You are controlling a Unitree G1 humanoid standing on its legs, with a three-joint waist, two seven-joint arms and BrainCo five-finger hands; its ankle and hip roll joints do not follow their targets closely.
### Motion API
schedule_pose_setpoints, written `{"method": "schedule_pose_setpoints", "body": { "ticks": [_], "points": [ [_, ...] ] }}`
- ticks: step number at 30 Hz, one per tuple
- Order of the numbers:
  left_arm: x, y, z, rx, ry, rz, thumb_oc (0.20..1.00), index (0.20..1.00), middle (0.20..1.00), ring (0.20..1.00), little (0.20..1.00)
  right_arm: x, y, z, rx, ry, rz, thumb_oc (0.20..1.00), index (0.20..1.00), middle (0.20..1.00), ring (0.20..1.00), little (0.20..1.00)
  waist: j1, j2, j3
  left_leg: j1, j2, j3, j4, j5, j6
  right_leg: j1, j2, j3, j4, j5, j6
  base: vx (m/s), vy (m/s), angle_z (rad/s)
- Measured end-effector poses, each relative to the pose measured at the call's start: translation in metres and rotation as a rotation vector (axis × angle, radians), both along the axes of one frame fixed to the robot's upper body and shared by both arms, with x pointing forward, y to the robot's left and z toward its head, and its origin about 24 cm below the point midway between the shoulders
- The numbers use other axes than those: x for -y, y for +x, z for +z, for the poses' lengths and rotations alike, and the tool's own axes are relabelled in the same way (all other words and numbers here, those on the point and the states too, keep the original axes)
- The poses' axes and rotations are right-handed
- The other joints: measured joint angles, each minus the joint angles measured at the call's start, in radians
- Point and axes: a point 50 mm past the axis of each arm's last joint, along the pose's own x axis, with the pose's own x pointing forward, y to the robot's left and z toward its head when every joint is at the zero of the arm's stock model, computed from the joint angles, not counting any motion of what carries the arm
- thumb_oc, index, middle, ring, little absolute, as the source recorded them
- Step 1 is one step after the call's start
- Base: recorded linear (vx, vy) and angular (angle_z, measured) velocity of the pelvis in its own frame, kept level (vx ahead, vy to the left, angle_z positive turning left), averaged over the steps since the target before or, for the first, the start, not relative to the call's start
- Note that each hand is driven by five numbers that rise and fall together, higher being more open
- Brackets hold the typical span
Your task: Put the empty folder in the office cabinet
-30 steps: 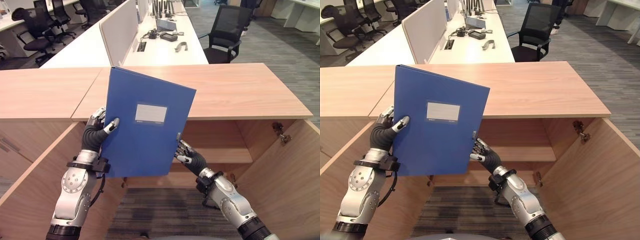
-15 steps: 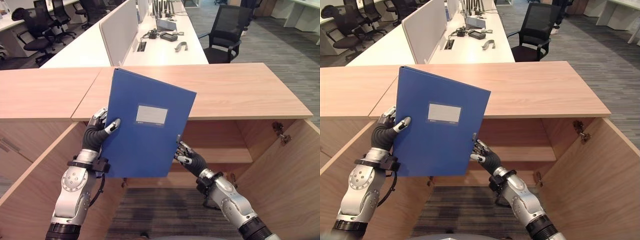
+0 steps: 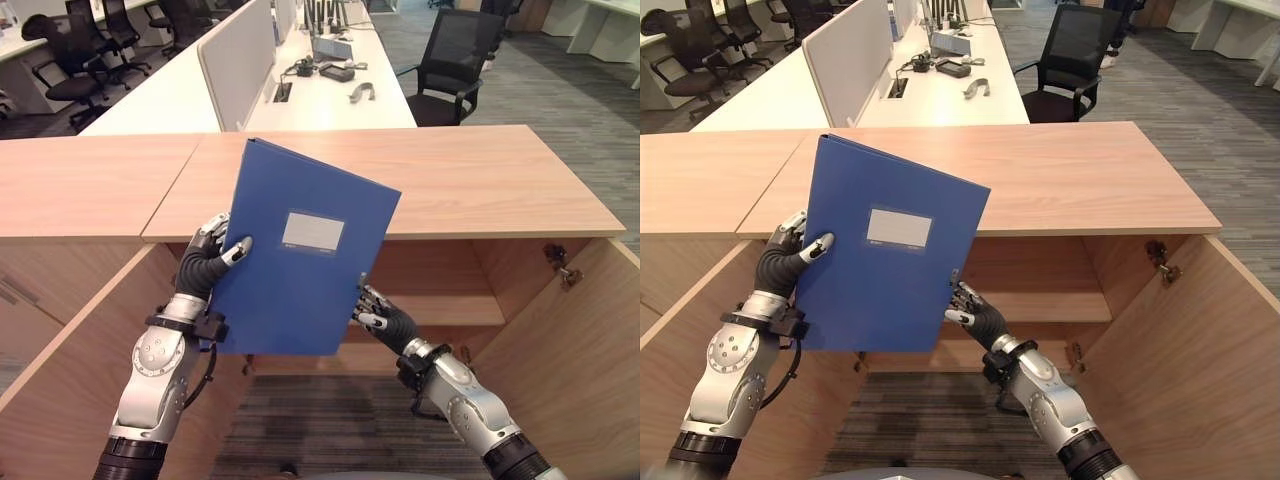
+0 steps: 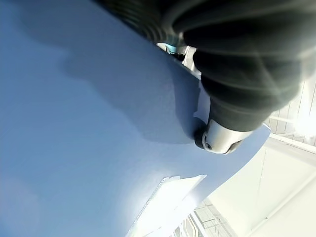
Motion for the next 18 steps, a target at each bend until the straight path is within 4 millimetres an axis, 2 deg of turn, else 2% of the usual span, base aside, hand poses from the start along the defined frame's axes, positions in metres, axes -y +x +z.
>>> {"method": "schedule_pose_setpoints", "body": {
  "ticks": [8, 12, 14, 18],
  "points": [
    [0.008, 0.000, -0.005, -0.032, 0.022, -0.036, 0.200, 0.200, 0.200, 0.200, 0.200, 0.004, -0.004, -0.012, -0.049, -0.013, -0.018, 1.000, 1.000, 1.000, 1.000, 1.000, -0.001, -0.012, 0.004, -0.003, 0.000, 0.000, 0.000, 0.000, 0.000, -0.002, 0.000, 0.000, 0.000, 0.000, 0.000, 0.00, 0.000, 0.00],
    [0.021, 0.000, -0.011, -0.056, 0.036, -0.120, 0.200, 0.200, 0.200, 0.200, 0.200, -0.002, -0.004, -0.026, -0.101, -0.006, -0.032, 1.000, 1.000, 1.000, 1.000, 1.000, 0.000, -0.015, 0.003, -0.002, 0.000, -0.001, 0.000, 0.000, 0.000, -0.001, 0.000, 0.000, 0.003, 0.000, 0.000, 0.00, 0.000, 0.00],
    [0.027, -0.001, -0.013, -0.069, 0.037, -0.149, 0.200, 0.200, 0.200, 0.200, 0.200, -0.006, -0.007, -0.040, -0.163, -0.012, -0.060, 1.000, 1.000, 1.000, 1.000, 1.000, 0.000, -0.015, 0.003, -0.001, 0.000, -0.001, 0.000, 0.000, 0.000, -0.001, 0.000, -0.001, 0.003, 0.000, 0.000, 0.00, 0.000, 0.00],
    [0.027, -0.001, -0.013, -0.072, 0.038, -0.149, 0.200, 0.200, 0.200, 0.200, 0.200, -0.004, -0.008, -0.044, -0.172, -0.047, -0.065, 1.000, 1.000, 1.000, 1.000, 1.000, 0.000, -0.015, 0.003, -0.001, 0.000, -0.002, 0.000, 0.000, 0.000, 0.001, 0.000, -0.001, 0.000, 0.000, 0.000, 0.00, 0.000, 0.00]
  ]
}}
